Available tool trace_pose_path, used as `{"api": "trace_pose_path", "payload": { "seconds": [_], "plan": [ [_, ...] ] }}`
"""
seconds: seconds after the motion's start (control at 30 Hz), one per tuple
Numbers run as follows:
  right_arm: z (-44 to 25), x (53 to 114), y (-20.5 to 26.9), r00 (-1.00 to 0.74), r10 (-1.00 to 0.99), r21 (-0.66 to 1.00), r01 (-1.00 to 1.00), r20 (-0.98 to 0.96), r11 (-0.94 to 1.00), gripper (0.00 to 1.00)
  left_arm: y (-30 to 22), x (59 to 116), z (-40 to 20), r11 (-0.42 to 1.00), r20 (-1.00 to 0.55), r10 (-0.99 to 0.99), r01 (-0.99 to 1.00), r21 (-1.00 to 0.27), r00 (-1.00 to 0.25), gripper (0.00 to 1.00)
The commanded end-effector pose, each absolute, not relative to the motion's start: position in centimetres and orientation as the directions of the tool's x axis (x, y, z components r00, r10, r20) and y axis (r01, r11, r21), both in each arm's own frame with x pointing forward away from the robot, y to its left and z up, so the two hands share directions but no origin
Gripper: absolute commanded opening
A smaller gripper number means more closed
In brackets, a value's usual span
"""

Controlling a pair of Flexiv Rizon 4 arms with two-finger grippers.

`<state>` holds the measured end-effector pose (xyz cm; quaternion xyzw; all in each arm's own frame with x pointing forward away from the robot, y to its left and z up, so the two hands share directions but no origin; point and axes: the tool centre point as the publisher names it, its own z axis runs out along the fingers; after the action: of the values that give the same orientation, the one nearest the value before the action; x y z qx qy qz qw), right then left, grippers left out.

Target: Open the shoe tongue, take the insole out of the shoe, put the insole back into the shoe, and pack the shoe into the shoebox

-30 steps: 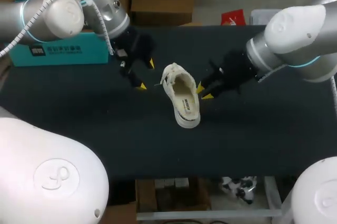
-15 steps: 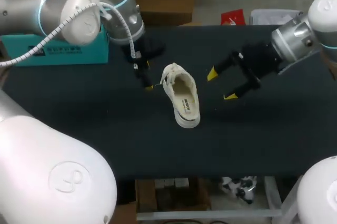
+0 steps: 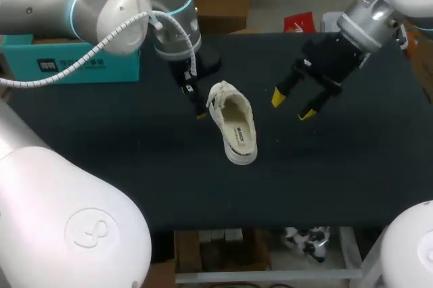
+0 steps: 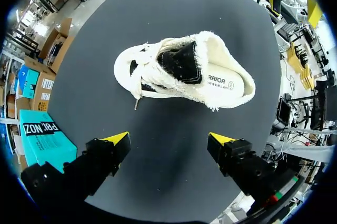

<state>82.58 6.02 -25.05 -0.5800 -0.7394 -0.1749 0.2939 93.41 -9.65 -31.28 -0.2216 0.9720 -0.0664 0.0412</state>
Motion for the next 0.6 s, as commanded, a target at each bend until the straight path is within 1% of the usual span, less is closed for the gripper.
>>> {"api": "trace_pose_path", "payload": {
  "seconds": [0.03,0.07,0.13,0.23,0.33,0.37,0.43,0.5,0.53,0.6],
  "plan": [
    [-25.1,82.9,5.8,-0.152,0.750,-0.089,0.959,0.643,0.271,1.00,-9.8,93.5,-31.2,0.893,-0.054,-0.438,-0.428,-0.140,-0.897,1.00],
    [-25.1,82.9,5.8,-0.152,0.750,-0.089,0.959,0.643,0.271,1.00,-9.8,93.5,-31.2,0.893,-0.054,-0.438,-0.428,-0.140,-0.897,1.00],
    [-25.3,83.5,5.6,-0.333,0.725,-0.030,0.899,0.603,0.437,1.00,-10.5,93.5,-31.3,0.869,-0.067,-0.488,-0.478,-0.127,-0.870,1.00],
    [-25.4,83.5,4.7,-0.481,0.694,0.038,0.835,0.536,0.549,1.00,-11.3,93.2,-31.7,0.821,-0.058,-0.565,-0.553,-0.142,-0.823,1.00],
    [-25.4,83.3,3.8,-0.569,0.661,0.084,0.785,0.490,0.614,1.00,-12.0,92.8,-32.0,0.772,-0.036,-0.627,-0.615,-0.161,-0.778,1.00],
    [-25.3,83.1,3.3,-0.592,0.654,0.087,0.769,0.471,0.633,1.00,-12.1,92.7,-32.1,0.740,-0.046,-0.666,-0.651,-0.167,-0.745,1.00],
    [-25.1,82.8,2.7,-0.641,0.634,0.093,0.731,0.433,0.676,1.00,-12.5,92.5,-32.0,0.722,0.014,-0.674,-0.662,-0.202,-0.739,1.00],
    [-24.9,82.6,2.3,-0.696,0.600,0.089,0.678,0.394,0.729,1.00,-12.5,92.5,-31.8,0.678,0.007,-0.718,-0.702,-0.218,-0.696,1.00],
    [-24.8,82.4,2.0,-0.708,0.597,0.085,0.668,0.378,0.739,1.00,-12.4,92.6,-31.7,0.669,0.016,-0.725,-0.709,-0.223,-0.688,1.00],
    [-24.5,82.0,1.7,-0.781,0.533,0.075,0.583,0.326,0.809,1.00,-12.4,92.6,-31.7,0.669,0.016,-0.725,-0.709,-0.223,-0.688,1.00]
  ]
}}
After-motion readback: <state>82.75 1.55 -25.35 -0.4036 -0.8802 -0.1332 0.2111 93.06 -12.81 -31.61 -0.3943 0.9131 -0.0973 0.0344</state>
